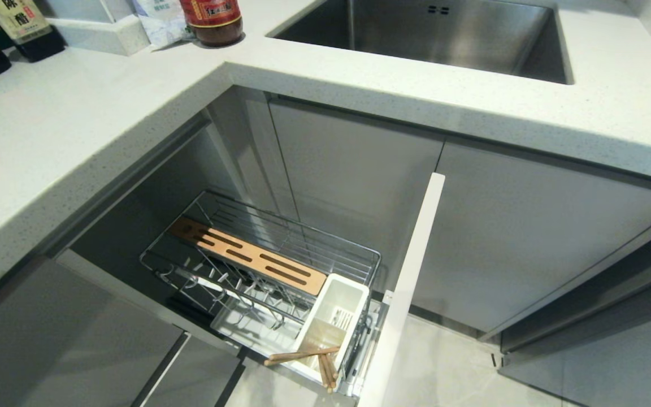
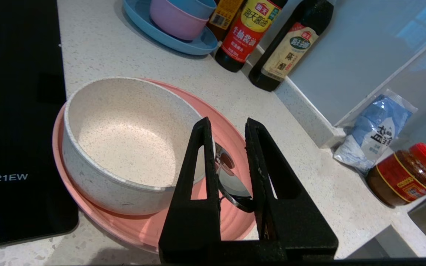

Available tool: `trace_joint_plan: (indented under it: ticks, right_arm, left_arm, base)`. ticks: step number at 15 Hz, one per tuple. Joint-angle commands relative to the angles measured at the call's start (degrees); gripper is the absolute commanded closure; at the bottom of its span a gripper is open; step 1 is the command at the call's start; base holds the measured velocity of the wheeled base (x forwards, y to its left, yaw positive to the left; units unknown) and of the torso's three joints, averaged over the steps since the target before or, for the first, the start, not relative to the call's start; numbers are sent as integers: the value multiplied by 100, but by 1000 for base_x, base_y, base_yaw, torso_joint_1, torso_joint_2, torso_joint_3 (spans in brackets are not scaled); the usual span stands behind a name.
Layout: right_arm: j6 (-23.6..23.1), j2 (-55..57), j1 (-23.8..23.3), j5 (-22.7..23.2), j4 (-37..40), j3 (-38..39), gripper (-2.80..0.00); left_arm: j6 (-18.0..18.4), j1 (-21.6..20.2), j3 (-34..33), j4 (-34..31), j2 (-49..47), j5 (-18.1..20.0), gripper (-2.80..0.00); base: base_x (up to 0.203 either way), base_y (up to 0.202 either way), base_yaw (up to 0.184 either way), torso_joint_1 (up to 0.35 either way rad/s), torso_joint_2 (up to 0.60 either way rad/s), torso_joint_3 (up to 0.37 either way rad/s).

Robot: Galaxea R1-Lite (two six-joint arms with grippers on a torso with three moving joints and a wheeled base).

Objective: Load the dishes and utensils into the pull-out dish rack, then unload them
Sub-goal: Take the fork out of the cupboard, then take the chopsticks out of the cupboard

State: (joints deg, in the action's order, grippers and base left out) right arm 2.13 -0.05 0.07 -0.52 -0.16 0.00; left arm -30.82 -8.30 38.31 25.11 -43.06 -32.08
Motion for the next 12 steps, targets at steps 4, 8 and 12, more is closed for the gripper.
trace_joint_plan:
  ticks: [4,8,12]
  right_arm:
    - [0,5,1,0,-2,0,0]
    - [7,5,1,0,-2,0,0]
    - [-2,5,1,0,-2,0,0]
  left_arm:
    - [-29,-102,-211,-6,-1,123,0]
    - [-38,-102,-324,-15,8,132,0]
    - [-47,-102,-438,-15,87,185,0]
  base:
    - [0,0,0,0,0,0]
    - [0,0,0,0,0,0]
    - [0,0,0,0,0,0]
